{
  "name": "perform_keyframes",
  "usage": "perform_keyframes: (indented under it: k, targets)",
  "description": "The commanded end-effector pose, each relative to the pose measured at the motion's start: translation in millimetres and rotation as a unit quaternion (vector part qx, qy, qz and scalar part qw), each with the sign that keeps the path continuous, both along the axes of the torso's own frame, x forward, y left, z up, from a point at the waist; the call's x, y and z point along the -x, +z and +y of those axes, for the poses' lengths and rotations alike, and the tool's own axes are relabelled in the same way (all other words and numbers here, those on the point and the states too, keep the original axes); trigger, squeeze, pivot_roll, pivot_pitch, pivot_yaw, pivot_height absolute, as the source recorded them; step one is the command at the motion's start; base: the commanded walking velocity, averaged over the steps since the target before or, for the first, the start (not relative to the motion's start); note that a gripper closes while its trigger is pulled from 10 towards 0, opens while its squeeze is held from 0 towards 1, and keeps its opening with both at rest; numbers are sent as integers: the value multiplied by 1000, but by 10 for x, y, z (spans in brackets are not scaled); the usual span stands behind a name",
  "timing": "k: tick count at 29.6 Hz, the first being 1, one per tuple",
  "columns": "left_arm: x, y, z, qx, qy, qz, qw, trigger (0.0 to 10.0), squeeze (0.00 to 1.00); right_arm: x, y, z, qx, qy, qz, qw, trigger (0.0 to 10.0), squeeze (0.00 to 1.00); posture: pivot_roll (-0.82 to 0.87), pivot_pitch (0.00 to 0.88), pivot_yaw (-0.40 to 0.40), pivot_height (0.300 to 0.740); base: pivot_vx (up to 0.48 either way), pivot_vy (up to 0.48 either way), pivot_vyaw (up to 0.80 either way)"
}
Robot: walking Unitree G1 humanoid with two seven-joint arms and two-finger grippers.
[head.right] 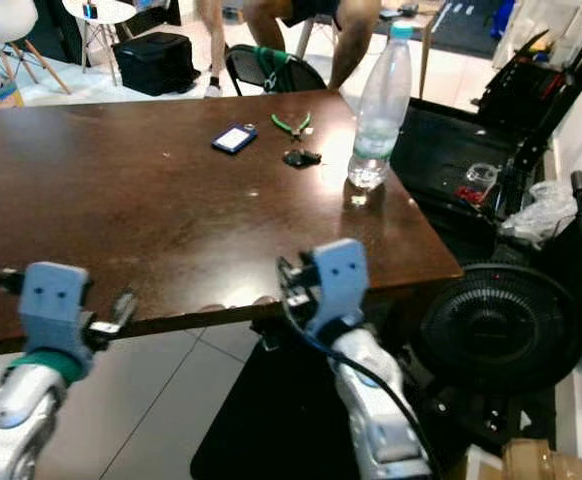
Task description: Hang keys on a hook
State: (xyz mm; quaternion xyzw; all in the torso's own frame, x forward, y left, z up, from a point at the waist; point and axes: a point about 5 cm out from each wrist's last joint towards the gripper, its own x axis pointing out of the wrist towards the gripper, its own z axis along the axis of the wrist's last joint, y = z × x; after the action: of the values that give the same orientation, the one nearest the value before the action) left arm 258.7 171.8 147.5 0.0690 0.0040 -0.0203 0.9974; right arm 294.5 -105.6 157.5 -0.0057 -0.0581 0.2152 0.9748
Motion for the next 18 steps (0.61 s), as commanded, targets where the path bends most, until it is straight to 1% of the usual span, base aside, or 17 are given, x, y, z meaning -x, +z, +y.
perform_keyframes:
  k: [1,5,7,8,11,14,17,18]
  targets:
    - [24,-13,52,-5,11,1,1000,10000,0,3,-79,-63,2,-8,19,1000,10000,0,-70,30,55,740,0,0,0]
    - [71,-39,121,-5,20,7,1000,10000,0,39,-93,-123,5,-18,19,1000,10000,0,-95,28,66,740,0,0,0]
    - [71,-39,121,-5,20,7,1000,10000,0,39,-93,-123,5,-18,19,1000,10000,0,-95,28,66,740,0,0,0]
    - [85,-52,157,-7,23,11,1000,10000,0,50,-97,-151,7,-24,19,1000,10000,0,-105,33,74,740,0,0,0]
    - [93,-45,157,-4,20,13,1000,10000,0,61,-89,-162,7,-26,17,999,10000,0,-94,49,71,740,0,0,0]
    - [88,-23,97,-9,14,6,1000,10000,0,60,-86,-142,10,-23,15,1000,10000,0,-96,48,68,740,0,0,0]
    - [77,-35,128,-6,25,8,1000,10000,0,43,-98,-169,7,-26,20,999,10000,0,-102,44,69,740,0,0,0]
    - [67,-36,137,6,27,11,1000,10000,0,32,-98,-183,0,-28,23,999,10000,0,-98,48,67,740,0,0,0]
